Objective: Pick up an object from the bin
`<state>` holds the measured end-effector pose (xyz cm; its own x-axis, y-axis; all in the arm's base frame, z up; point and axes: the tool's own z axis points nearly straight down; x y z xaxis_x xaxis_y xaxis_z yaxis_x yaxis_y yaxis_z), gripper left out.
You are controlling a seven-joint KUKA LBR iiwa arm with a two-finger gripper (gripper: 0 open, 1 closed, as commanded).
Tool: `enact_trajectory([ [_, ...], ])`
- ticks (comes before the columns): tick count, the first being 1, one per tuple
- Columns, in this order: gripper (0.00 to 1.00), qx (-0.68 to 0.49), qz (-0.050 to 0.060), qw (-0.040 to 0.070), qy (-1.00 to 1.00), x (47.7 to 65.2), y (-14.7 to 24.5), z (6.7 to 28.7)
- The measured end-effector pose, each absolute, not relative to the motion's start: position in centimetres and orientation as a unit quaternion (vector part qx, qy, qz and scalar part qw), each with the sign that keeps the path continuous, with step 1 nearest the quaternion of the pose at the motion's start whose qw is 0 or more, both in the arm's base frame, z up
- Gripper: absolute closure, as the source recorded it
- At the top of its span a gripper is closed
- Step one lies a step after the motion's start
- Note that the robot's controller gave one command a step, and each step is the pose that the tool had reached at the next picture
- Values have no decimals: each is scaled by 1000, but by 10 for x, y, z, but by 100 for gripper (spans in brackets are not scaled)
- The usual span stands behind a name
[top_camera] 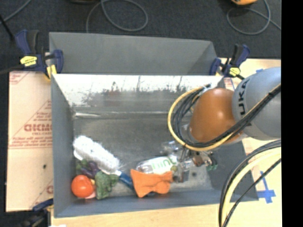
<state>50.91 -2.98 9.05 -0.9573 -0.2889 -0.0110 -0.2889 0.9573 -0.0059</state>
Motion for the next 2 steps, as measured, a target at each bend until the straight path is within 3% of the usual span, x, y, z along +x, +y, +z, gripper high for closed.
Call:
enact_trajectory([
  [1,100,-146,-2,6,989,509,-30,91],
  [2,100,-151,-1,1,989,508,-27,134],
])
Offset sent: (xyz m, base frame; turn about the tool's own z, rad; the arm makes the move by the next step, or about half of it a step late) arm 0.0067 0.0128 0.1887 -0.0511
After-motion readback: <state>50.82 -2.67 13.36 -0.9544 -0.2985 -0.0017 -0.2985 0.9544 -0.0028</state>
